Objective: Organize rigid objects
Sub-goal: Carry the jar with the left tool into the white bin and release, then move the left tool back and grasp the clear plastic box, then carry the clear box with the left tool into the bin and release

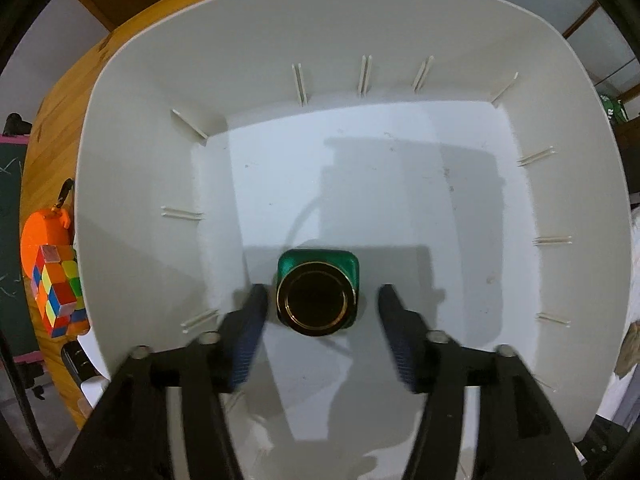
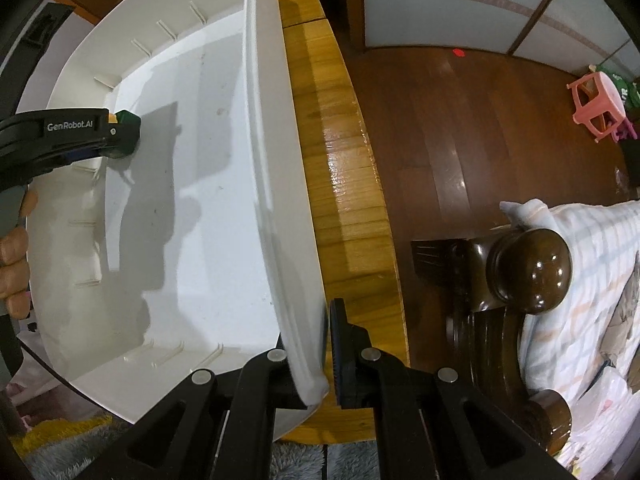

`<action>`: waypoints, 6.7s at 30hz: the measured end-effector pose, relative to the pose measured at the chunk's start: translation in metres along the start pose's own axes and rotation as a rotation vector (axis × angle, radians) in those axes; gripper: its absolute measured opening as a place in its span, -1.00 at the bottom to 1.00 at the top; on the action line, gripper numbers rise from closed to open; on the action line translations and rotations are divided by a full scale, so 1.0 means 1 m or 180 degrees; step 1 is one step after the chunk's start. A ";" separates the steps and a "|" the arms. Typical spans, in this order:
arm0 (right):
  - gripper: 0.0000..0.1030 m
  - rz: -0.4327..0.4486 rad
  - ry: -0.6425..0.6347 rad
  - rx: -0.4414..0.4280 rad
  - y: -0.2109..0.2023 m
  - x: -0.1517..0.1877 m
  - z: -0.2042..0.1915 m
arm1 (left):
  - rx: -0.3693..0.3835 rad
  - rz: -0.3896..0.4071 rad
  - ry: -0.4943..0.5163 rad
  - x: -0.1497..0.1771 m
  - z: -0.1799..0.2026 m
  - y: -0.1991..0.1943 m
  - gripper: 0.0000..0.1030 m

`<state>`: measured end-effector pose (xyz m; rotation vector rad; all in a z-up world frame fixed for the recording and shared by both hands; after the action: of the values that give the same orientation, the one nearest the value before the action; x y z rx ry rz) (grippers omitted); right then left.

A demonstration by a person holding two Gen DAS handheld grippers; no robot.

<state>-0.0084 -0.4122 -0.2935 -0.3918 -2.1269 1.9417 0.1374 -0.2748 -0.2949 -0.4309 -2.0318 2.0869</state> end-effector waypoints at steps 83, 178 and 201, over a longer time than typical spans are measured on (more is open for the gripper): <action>-0.79 -0.0127 0.0408 0.0410 0.003 -0.004 -0.003 | 0.0099 -0.0107 -0.1432 0.188 -0.256 0.023 0.80; -0.90 0.0286 0.0035 -0.0062 -0.006 0.007 0.004 | -0.0359 0.0080 0.0522 -0.044 0.056 -0.005 0.24; -0.90 0.0498 -0.0049 0.0055 -0.015 0.011 -0.002 | -0.0162 0.0008 0.0479 -0.029 0.062 0.001 0.26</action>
<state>-0.0185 -0.4074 -0.2784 -0.5572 -2.1456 2.0511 0.1438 -0.3426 -0.2928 -0.5807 -2.0018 1.9439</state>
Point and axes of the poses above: each gripper's, at about its wrist camera, not at the fingertips, and y roughly the way its jaws point, z to its right, x to its underside, the point moved 2 cm from there along y, roughly the way its jaws point, and after that the axes turned 2 degrees about y, right-handed, at the moved point
